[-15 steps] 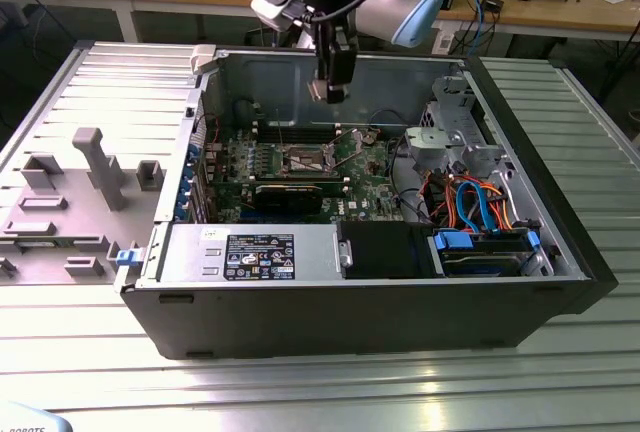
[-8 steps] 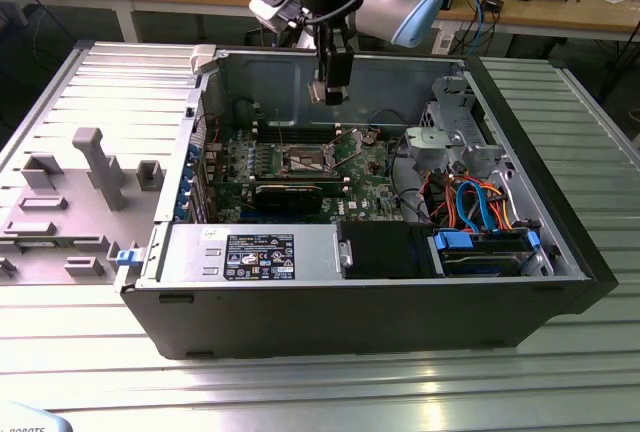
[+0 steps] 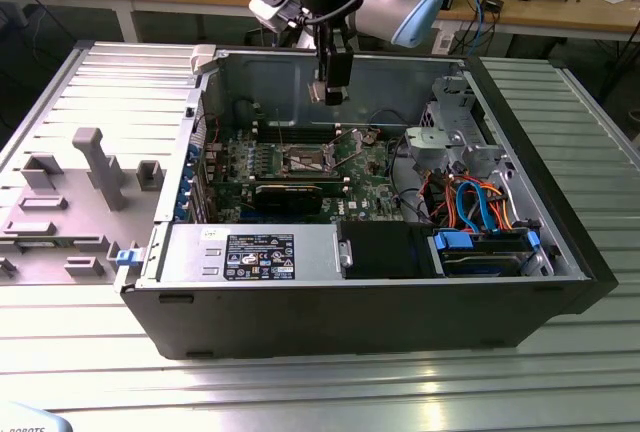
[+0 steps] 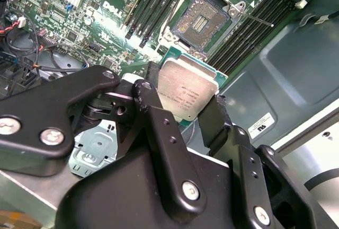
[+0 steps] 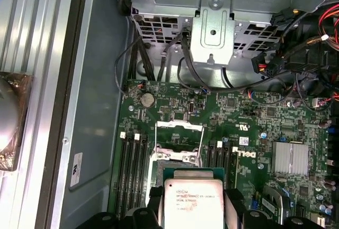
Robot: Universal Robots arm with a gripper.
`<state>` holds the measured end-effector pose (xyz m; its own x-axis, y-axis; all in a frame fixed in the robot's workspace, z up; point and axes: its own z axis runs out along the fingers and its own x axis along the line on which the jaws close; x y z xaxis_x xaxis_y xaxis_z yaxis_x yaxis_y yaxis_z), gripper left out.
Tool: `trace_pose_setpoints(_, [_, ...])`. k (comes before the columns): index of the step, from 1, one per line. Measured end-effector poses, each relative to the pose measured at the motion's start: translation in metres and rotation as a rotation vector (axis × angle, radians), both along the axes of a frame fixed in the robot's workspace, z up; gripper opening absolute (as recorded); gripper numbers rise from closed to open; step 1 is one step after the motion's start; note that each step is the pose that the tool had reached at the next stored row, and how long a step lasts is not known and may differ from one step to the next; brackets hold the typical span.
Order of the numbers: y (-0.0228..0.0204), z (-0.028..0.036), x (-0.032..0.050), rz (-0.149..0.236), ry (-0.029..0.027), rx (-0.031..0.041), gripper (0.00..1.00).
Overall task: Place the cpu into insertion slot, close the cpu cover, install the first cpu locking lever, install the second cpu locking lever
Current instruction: 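Place the cpu into insertion slot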
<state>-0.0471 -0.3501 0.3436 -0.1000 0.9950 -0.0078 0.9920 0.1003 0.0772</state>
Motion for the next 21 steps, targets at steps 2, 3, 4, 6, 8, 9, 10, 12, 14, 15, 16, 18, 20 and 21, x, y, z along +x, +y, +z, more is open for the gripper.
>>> trace_pose_setpoints(2, [0.0,0.0,0.0,0.0,0.0,-0.0001,0.54])
trace_pose_setpoints(3, [0.0,-0.0001,0.0,0.0,0.0,-0.0001,0.54])
trace_pose_setpoints(4, [0.0,-0.0003,0.0,-0.001,0.0,0.0,0.54])
trace_pose_setpoints(6, [0.0001,-0.0009,0.0,-0.002,-0.0001,0.0001,0.54])
trace_pose_setpoints(8, [0.0,-0.0015,-0.0009,-0.008,0.0,0.0,0.54])
trace_pose_setpoints(9, [0.0,-0.0018,-0.001,-0.011,0.0,-0.0003,0.54])
trace_pose_setpoints(10, [0.0,-0.0022,-0.001,-0.013,0.0,-0.0006,0.54])
trace_pose_setpoints(12, [0.0,-0.0028,-0.001,-0.017,0.0,-0.0012,0.54])
trace_pose_setpoints(14, [0.0,-0.0033,-0.0014,-0.02,0.0,-0.0011,0.54])
trace_pose_setpoints(15, [0.0,-0.0037,-0.0019,-0.024,0.0,-0.0011,0.54])
trace_pose_setpoints(16, [0.0,-0.0041,-0.002,-0.026,0.0,-0.0012,0.54])
trace_pose_setpoints(18, [0.0,-0.0044,-0.0023,-0.029,0.0,-0.0012,0.54])
trace_pose_setpoints(20, [0.0,-0.005,-0.0024,-0.031,0.0,-0.0013,0.54])
trace_pose_setpoints(21, [0.0,-0.0052,-0.0024,-0.032,0.0,-0.0012,0.54])
